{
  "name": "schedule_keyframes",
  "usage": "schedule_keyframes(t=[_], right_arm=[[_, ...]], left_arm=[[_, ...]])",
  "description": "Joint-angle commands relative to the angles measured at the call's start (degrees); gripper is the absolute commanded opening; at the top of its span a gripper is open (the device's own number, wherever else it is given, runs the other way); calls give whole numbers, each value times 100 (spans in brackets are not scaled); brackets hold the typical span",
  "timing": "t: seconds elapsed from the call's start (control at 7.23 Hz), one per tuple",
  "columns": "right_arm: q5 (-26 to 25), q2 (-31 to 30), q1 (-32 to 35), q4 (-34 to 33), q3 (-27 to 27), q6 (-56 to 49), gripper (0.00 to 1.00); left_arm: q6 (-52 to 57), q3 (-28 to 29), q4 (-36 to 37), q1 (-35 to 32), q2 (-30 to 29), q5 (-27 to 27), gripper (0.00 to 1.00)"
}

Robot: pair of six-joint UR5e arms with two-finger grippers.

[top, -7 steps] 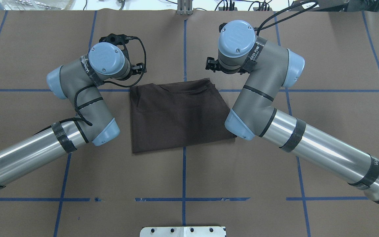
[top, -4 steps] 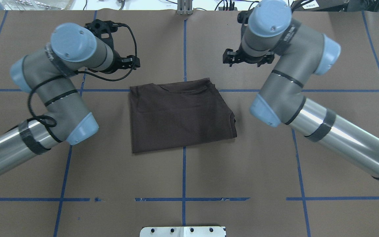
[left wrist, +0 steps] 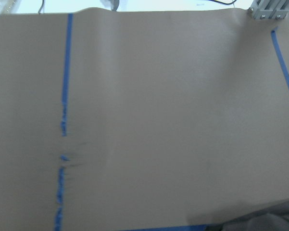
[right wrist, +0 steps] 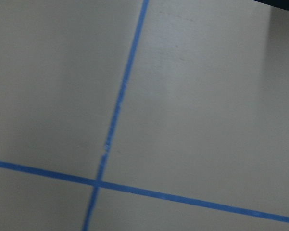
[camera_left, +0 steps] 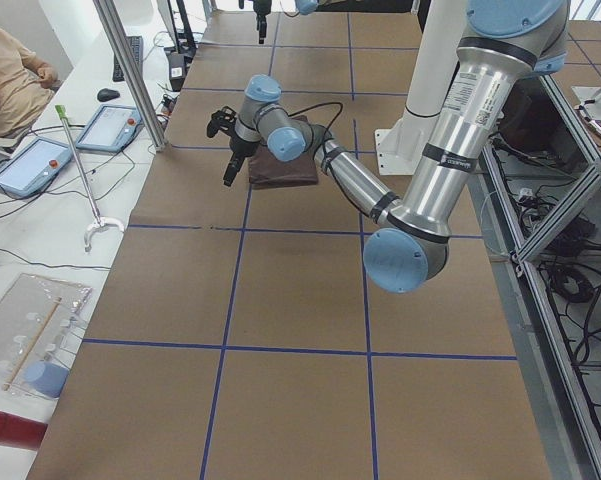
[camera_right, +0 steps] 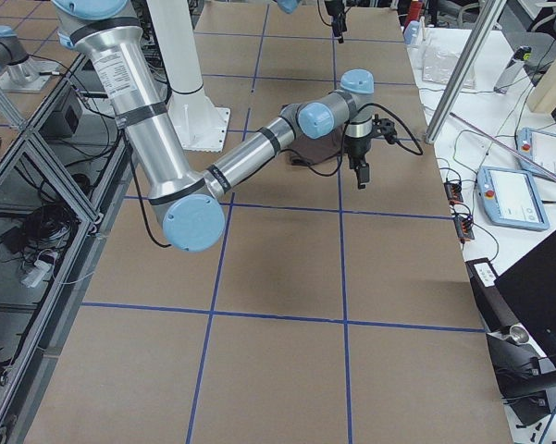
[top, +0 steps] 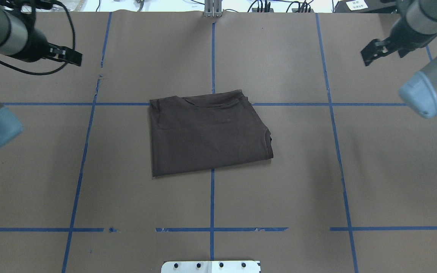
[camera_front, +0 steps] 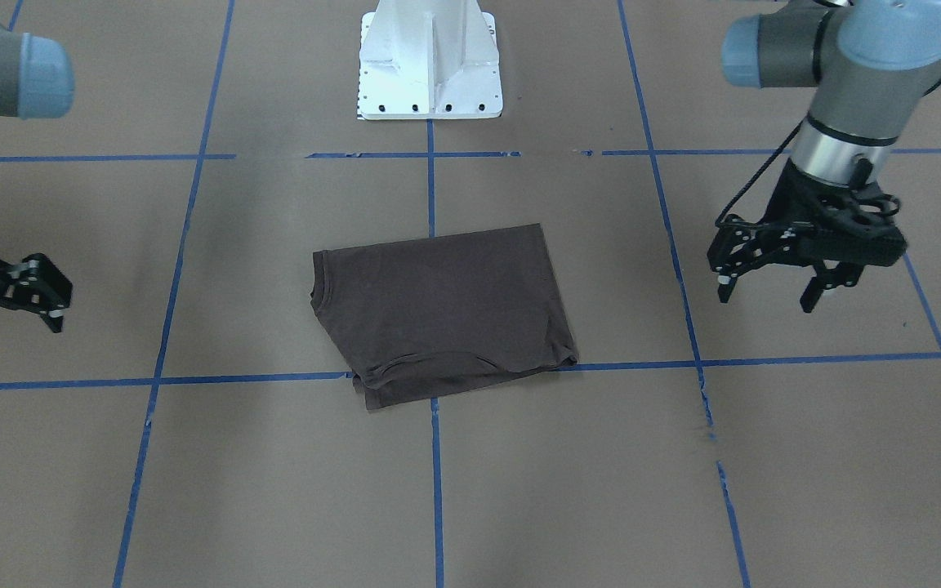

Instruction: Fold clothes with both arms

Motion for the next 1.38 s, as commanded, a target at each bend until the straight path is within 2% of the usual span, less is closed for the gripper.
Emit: schedule_keyframes(t=[0.0, 0.14, 0.28, 0.41, 0.69, 0.83, 1.11, 1.24], right_arm=[[935, -1151, 1279, 16, 13, -1660, 100], [921, -1618, 1624, 8, -74, -1682, 100], [991, -1892, 1679, 16, -101, -1665, 100], [1044, -1912, 1784, 16, -58, -1708, 100], [1236, -2550, 1908, 16, 117, -2181, 100], [1220, -2589, 1908, 8, 171, -2096, 100], [1264, -2668, 1900, 7, -30, -1972, 100], [1255, -2747, 1891, 8, -75, -1981, 100]], left_arm=[[1852, -25, 54, -1146, 516, -621, 100], [2017, -42, 37, -1655, 858, -1320, 100], [2036, -25, -59, -1852, 1453, -1753, 100], [2045, 150, -34, -2063, 1607, -1775, 100], [2089, 424, -8, -2801, 2001, -1792, 100], [2089, 624, -7, -2820, 2204, -1810, 100], [2535, 976, -7, -2829, 2635, -2675, 100], [2702, 1099, -42, -2821, 2811, -2732, 100]])
